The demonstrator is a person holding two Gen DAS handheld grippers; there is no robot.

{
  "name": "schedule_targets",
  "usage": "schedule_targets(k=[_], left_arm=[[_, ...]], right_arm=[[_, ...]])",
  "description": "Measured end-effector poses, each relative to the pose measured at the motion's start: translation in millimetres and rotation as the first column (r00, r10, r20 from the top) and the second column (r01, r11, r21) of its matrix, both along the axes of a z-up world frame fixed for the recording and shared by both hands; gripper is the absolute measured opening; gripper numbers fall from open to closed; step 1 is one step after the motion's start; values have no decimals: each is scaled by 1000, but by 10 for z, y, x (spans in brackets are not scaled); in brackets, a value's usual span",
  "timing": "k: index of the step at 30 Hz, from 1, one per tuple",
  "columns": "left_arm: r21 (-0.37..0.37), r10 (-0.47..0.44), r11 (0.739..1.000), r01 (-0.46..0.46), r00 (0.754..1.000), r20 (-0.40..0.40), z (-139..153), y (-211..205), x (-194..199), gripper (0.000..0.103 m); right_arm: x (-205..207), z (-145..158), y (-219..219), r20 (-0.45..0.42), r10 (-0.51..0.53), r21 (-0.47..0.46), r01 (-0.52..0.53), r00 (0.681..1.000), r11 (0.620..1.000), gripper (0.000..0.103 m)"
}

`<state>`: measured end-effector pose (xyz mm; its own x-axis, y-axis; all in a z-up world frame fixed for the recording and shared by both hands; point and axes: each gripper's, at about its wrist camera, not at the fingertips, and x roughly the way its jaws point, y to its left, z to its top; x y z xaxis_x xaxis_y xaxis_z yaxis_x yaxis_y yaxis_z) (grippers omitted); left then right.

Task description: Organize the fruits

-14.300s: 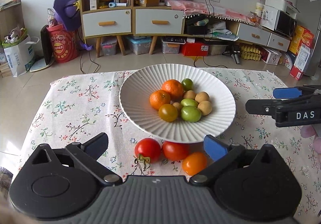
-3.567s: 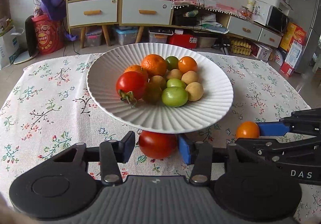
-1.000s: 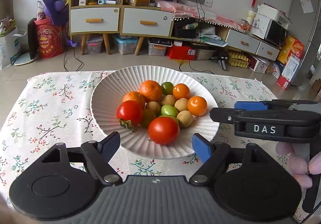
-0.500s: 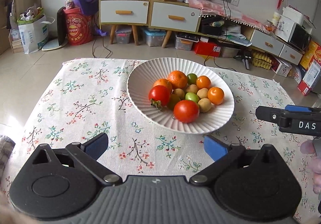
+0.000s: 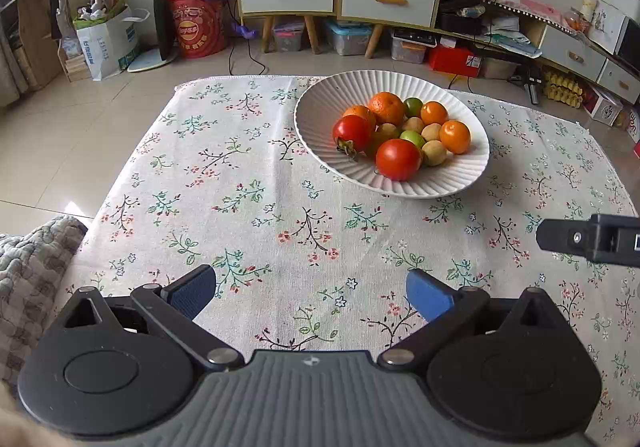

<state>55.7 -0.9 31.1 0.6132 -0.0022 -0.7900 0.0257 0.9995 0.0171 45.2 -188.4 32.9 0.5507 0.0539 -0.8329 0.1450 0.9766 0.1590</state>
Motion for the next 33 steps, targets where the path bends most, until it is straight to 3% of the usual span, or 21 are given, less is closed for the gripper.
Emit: schedule_targets(k=[3,7,12,21,33], left_arm=[[4,9,1000,-9,1000,9,55,11,-59,99],[24,12,1000,-12,1000,26,106,-1,-136,99],[37,24,999,-24,999,21,119,-24,-109,99],[14,46,999,-46,999,15,129,27,-62,99],[50,36,998,-36,999,7,75,111,-136,99]], right_arm=[[-104,29,97,-1,23,-41,-23,1000,999,102],[-187,71,145,9,27,-28,-27,1000,999,102],[-139,66,193,22,31,-63,-30,999,998,102],[-101,54,193,10,34,-46,-33,999,998,102],[-163,62,192,23,63,-89,-61,998,994,102]])
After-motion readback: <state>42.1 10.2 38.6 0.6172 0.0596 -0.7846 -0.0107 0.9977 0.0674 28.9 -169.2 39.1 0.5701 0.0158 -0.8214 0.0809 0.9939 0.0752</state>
